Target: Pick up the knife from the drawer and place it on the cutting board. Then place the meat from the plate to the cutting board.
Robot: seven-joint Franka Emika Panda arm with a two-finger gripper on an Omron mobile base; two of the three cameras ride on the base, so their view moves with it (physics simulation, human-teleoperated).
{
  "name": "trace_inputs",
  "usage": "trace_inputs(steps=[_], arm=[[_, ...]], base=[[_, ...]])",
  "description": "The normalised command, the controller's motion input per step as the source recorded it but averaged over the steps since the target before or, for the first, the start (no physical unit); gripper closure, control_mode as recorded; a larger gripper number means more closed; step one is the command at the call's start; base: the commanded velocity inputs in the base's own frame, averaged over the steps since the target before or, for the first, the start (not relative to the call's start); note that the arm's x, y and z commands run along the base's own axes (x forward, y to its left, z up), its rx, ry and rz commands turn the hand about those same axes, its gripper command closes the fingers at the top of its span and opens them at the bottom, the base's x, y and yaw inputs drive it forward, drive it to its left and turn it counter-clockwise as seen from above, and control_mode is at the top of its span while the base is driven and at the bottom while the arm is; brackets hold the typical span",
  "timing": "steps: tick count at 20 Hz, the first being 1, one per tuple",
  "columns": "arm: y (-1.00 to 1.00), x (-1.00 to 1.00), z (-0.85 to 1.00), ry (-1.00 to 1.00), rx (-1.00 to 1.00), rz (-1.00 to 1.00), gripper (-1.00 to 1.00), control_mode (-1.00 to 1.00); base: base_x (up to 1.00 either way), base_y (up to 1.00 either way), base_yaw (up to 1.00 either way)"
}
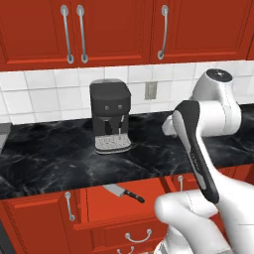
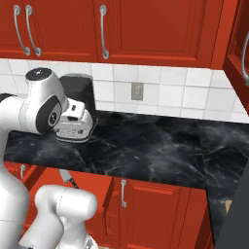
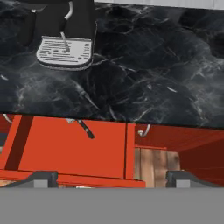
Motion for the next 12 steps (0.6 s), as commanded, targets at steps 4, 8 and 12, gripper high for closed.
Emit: trace_inputs(steps=[4, 8, 12], arm=[[0.22, -0.8, 0.51, 0.0, 0.0, 0.0, -1.0, -1.0], [0.09, -0.25, 0.12, -0.02, 0.0, 0.0, -1.0, 1.0], [0.0, 0.0, 0.0, 0.0, 0.0, 0.0, -1.0, 1.0]], base=[[0.0, 0.0, 0.0], [-0.75, 0.13, 0.0], [-1.0, 0.25, 0.0]])
